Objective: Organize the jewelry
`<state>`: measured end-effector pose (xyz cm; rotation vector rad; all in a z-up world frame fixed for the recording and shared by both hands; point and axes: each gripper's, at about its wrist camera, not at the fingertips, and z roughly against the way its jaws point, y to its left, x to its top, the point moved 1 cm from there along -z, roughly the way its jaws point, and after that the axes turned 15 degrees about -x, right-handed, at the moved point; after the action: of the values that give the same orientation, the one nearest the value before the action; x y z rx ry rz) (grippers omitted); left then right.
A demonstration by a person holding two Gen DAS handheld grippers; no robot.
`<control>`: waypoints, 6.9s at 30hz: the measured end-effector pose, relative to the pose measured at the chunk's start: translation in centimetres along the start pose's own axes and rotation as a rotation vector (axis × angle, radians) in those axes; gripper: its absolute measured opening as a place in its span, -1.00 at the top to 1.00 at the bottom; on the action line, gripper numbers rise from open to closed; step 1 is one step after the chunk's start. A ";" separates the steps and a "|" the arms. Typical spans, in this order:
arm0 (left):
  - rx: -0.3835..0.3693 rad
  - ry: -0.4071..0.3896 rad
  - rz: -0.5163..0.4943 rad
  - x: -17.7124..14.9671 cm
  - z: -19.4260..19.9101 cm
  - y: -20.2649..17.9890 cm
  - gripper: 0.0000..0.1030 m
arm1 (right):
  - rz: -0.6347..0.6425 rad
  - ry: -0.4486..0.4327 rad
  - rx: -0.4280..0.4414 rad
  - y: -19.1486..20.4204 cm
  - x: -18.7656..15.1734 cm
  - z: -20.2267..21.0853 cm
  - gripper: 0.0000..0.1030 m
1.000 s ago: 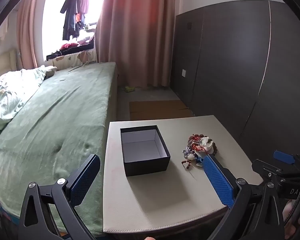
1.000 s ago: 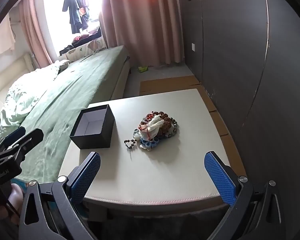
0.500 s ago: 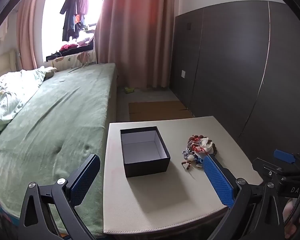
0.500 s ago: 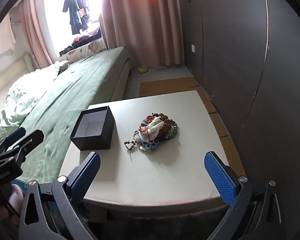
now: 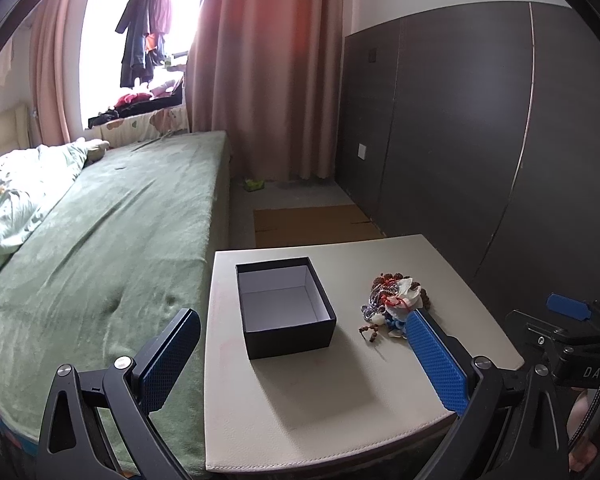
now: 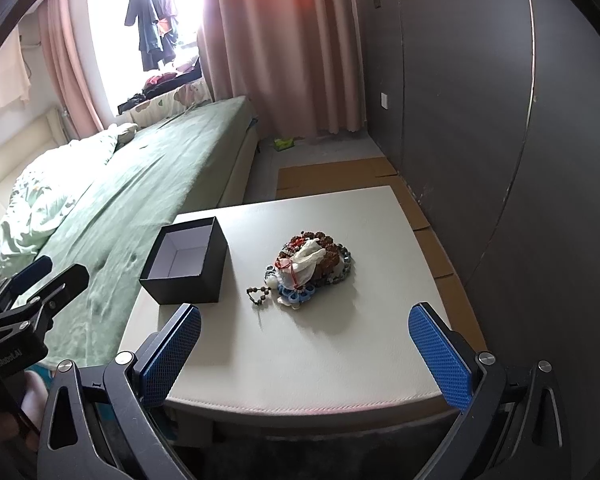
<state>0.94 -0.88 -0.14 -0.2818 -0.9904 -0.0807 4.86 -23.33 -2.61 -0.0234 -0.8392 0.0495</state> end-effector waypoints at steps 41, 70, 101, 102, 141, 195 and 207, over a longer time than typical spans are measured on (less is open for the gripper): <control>0.005 -0.010 0.000 0.1 0.1 0.1 -0.99 | -0.003 -0.008 -0.004 -0.1 0.2 0.1 -1.00; -0.150 0.069 -0.062 1.4 -8.1 -2.5 -0.75 | -0.276 0.093 0.060 -7.4 2.3 -5.8 -1.00; -0.374 0.378 0.016 2.5 -22.8 -5.2 0.37 | -0.444 0.302 0.144 -9.1 6.8 -15.6 -0.99; -0.374 0.387 0.015 2.3 -23.2 -5.3 0.41 | -0.442 0.319 0.126 -9.2 6.3 -16.0 -0.99; -0.300 0.152 0.133 7.3 -16.1 2.0 1.00 | -0.339 0.406 0.325 -1.2 5.9 -19.5 -0.27; -0.226 0.116 0.334 7.1 -11.4 11.8 0.97 | -0.193 0.222 0.497 9.7 11.0 -15.5 0.88; -0.178 0.060 0.467 6.8 -9.5 16.1 -0.43 | -0.162 0.304 0.568 13.5 9.1 -17.4 0.88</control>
<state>15.50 12.47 -2.56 -0.6631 -0.8380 0.2478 23.42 -9.43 -8.06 0.5587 -0.4979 0.1270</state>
